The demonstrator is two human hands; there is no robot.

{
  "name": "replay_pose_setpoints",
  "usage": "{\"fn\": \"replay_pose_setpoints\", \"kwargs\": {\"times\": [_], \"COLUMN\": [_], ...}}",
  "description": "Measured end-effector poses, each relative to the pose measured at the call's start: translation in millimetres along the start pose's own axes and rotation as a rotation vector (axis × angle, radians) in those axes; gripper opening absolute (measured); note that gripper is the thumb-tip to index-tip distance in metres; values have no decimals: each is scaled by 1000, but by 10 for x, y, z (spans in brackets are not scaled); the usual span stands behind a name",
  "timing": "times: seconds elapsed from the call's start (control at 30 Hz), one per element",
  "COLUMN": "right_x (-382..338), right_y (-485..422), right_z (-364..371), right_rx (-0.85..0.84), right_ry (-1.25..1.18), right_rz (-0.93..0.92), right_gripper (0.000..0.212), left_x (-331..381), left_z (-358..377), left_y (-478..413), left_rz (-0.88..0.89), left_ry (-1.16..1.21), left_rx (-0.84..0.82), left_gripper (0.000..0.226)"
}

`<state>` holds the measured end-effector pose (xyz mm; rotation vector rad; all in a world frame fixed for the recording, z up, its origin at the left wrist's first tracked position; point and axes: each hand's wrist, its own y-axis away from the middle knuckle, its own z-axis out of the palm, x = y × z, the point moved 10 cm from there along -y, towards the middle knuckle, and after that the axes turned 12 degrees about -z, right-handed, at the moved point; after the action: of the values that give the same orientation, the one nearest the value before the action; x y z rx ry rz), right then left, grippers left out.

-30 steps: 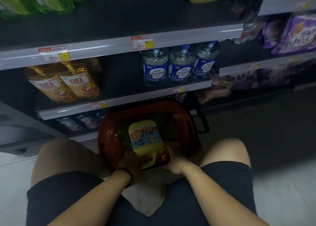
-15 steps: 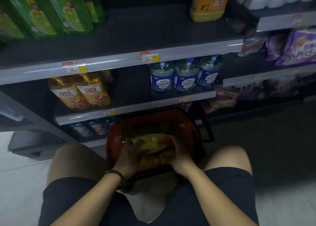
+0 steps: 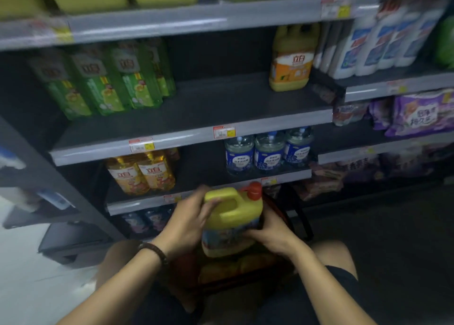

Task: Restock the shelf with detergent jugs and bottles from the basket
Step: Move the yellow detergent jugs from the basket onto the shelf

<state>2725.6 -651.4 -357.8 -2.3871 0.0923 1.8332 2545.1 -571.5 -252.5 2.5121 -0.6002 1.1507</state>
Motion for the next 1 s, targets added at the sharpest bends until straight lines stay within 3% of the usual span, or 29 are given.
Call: {"fn": "replay_pose_setpoints", "kwargs": {"times": [0.17,0.27,0.33,0.47,0.7,0.87,1.0], "right_x": [-996,-1692,-2116,-2855,-3661,-3837,-3993], "right_y": [-205,-312,-357,-461,-801,-1217,-1648], "right_z": [-485,-900,-1221,-1842,-2703,-3324,-3727], "right_rx": [81,133,174,254,364,431,444], "right_ry": [-134,-137,-145,-144,-37,5,5], "right_rz": [-143,-245,-309,-405,-470,-416,-411], "right_gripper": [79,77,72,62,44,58,56], "left_x": [862,1398,1677,2194,3305,3828,4229], "left_z": [-666,-949,-1045,-913,-974,-1004,-1052], "left_y": [-109,-249,-314,-405,-883,-1540,-2006], "left_rz": [114,203,232,288,378,298,254], "left_ry": [165,390,511,388,486,467,489], "left_rx": [62,37,-13,-114,-109,-172,-171], "left_gripper": [28,25,37,61,47,39,36]}}
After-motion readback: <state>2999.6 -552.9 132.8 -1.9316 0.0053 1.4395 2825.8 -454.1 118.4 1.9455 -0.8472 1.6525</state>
